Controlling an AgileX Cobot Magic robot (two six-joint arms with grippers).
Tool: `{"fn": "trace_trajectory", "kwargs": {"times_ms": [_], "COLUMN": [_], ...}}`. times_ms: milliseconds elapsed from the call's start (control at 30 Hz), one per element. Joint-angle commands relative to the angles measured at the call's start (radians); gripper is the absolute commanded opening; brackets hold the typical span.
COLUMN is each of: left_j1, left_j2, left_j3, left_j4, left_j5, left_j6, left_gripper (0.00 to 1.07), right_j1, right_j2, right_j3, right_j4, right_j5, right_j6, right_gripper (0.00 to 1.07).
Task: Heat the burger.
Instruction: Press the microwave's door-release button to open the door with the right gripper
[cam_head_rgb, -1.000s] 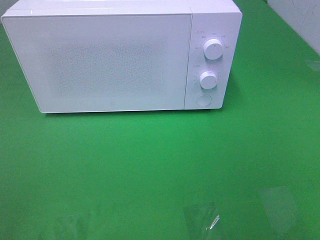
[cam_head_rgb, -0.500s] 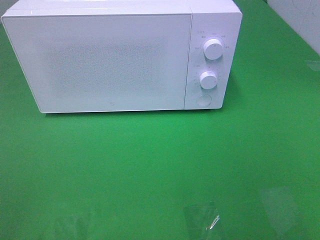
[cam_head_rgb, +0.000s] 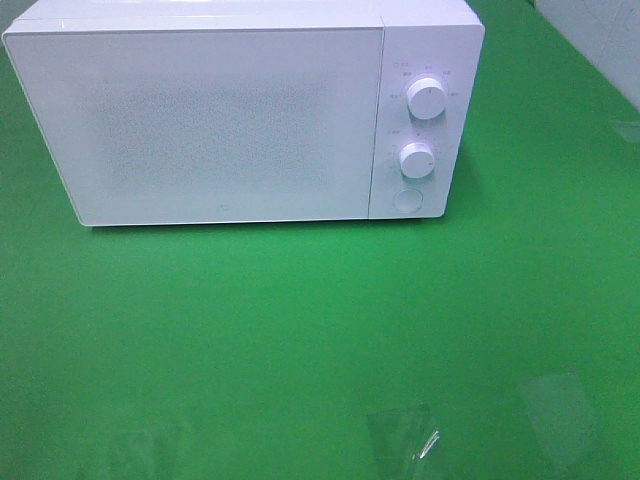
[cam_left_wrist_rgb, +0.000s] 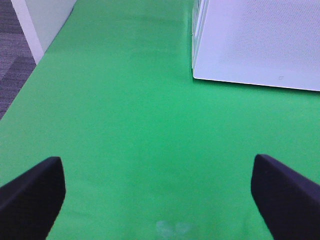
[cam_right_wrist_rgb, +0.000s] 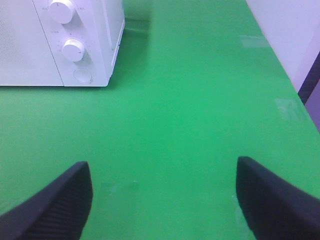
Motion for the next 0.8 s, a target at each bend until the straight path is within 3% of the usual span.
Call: {"fn": "trace_trajectory", "kwargs": {"times_ms": [33,800], "left_j1": [0.002,0.002], "left_j2": [-0.004,-0.004], "left_j3": [0.001,0.001], "left_j4": [-0.002,-0.002], "left_j5": [-0.014,-0.014], "left_j6": [0.0,0.0], "left_gripper": [0.95,0.95], "right_j1": [-0.007,-0.007], "right_j2": [-0.021,0.51], "right_j3": [-0.014,-0.053], "right_j4": [-0.003,-0.003], "right_j5": [-0.013,-0.599], "right_j6": [-0.019,-0.018], "right_gripper": [0.76,0.76]}}
